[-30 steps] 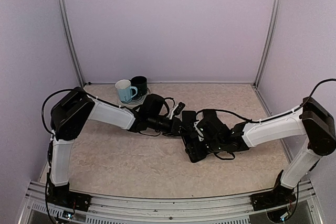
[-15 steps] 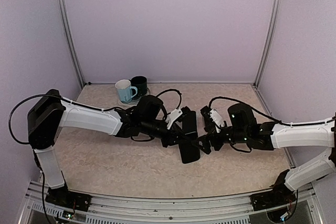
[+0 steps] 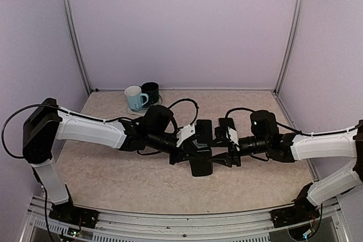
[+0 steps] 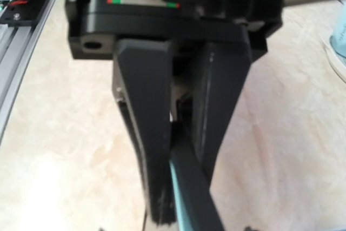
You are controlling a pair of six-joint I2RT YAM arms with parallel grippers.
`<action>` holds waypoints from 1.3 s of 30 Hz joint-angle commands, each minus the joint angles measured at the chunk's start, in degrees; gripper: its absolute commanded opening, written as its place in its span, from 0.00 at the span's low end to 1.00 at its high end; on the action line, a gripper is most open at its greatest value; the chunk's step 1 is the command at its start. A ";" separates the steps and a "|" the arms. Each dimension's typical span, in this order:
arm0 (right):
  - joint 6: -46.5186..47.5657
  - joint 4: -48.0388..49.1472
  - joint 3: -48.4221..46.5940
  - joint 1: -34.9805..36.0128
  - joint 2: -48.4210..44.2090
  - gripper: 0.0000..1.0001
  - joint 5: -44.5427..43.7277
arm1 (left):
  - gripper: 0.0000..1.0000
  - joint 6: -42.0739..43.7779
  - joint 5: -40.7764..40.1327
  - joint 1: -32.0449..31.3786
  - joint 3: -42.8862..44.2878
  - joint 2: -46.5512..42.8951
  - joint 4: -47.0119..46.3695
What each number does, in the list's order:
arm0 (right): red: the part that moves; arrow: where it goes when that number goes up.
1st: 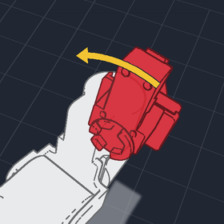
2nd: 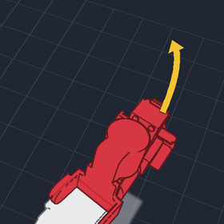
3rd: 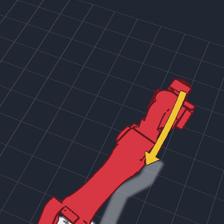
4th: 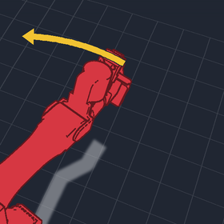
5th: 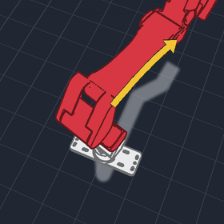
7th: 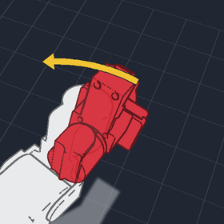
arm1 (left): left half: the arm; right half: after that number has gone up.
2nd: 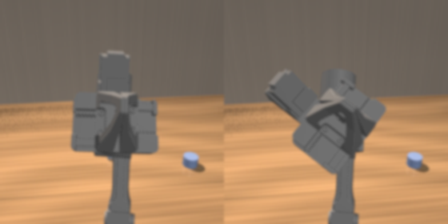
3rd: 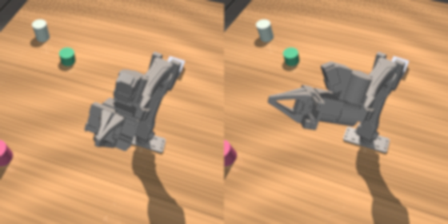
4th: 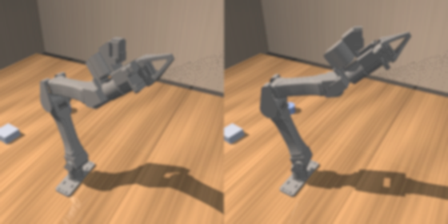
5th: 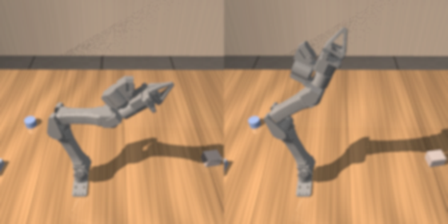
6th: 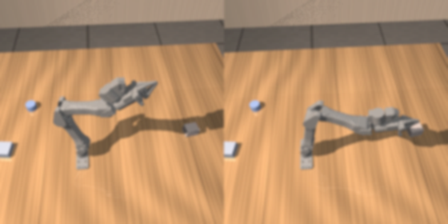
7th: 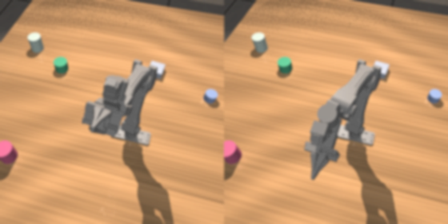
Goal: Put the phone into the phone case
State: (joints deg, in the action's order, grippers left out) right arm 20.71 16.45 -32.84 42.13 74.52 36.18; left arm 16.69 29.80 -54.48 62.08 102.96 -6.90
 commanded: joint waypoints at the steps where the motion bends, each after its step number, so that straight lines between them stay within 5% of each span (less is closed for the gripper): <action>1: 4.42 0.43 -2.27 -0.71 2.69 0.47 3.14 | 0.00 2.86 -1.85 0.10 0.55 -0.08 5.64; 5: 4.46 -0.88 -3.90 -1.12 5.01 0.26 4.98 | 0.00 2.66 -2.12 -0.18 0.62 -0.04 5.61; 8: 4.75 -3.13 -5.36 -1.22 6.24 0.00 5.43 | 0.00 2.40 -2.85 -0.27 0.81 0.20 5.64; 14: 4.07 -3.47 -5.33 -1.50 6.35 0.00 4.48 | 0.02 1.65 -3.79 -0.45 1.52 0.50 5.62; 19: 2.55 -1.77 -4.44 -1.70 5.41 0.00 5.04 | 0.46 -2.58 -5.52 -0.09 -2.69 -1.32 -2.98; 29: -2.73 2.88 -3.74 -1.86 -1.03 0.00 10.72 | 0.65 -11.67 -0.02 0.05 -8.19 -0.87 -20.99; 34: -6.79 7.33 -3.11 -1.90 -4.66 0.00 12.06 | 0.58 -15.23 2.88 -0.83 -11.48 -1.38 -33.41; 37: -7.90 8.53 -3.18 -1.81 -6.67 0.00 11.96 | 0.35 -15.84 3.39 -1.03 -9.96 -1.03 -32.02; 39: -8.22 9.23 -3.11 -1.90 -7.38 0.00 12.21 | 0.11 -15.90 3.95 -1.12 -9.16 -1.30 -31.13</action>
State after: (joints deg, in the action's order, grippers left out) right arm 15.14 19.20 -35.92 40.47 70.19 45.47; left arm 2.52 31.75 -55.33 51.13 102.67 -34.37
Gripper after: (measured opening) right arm 0.068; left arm 0.304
